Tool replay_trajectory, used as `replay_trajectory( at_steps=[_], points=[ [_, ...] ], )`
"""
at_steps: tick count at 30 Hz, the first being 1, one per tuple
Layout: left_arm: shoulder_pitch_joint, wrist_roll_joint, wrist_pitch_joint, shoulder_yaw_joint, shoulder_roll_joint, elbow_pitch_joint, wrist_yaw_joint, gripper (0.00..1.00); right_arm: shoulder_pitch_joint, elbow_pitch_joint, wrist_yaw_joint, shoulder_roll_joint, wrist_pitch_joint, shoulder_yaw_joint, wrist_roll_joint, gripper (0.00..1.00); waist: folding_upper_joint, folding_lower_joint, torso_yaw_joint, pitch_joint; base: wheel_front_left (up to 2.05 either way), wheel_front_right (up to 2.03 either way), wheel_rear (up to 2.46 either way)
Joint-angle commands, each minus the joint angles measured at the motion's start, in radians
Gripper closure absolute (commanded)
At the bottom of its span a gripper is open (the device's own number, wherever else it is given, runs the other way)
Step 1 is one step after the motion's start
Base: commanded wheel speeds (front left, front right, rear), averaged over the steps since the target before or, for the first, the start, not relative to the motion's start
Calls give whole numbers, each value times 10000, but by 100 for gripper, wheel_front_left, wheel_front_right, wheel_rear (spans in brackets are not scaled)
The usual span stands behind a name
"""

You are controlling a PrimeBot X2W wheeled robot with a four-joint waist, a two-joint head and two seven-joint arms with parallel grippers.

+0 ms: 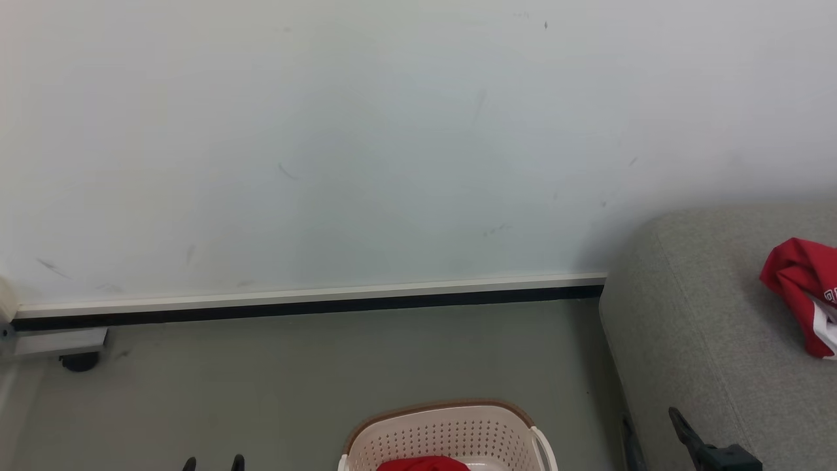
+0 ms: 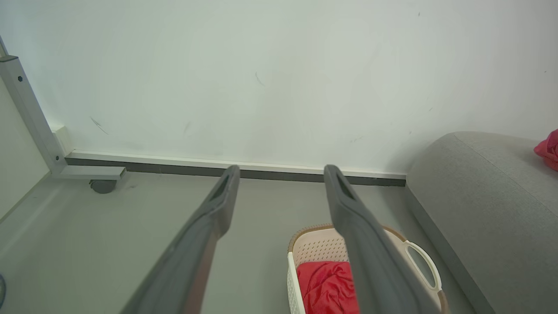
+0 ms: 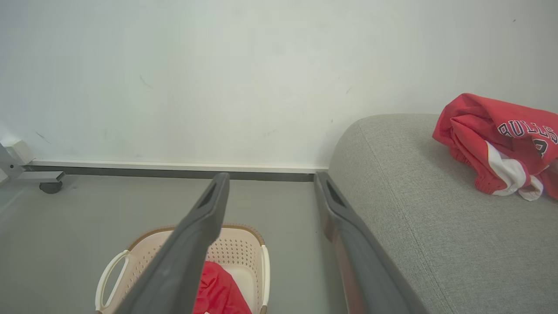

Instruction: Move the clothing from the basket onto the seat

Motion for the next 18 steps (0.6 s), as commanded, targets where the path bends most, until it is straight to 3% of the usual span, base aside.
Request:
replay_trajectory(
  at_steps=[1,9,18],
  points=[
    [93,78,-48,73,-36,43,-61,0,53,-55,-1,6,39,-12,-23,0,0,0,20,17,0,0,0],
    [64,283,-48,256,-247,168,-268,0,24,-88,-1,34,52,59,-71,0,0,0,29,65,0,0,0],
    [-515,520,-48,-260,-456,856,-695,0,-232,-215,-1,-95,51,352,-129,0,0,0,-346,316,0,0,0]
  ],
)
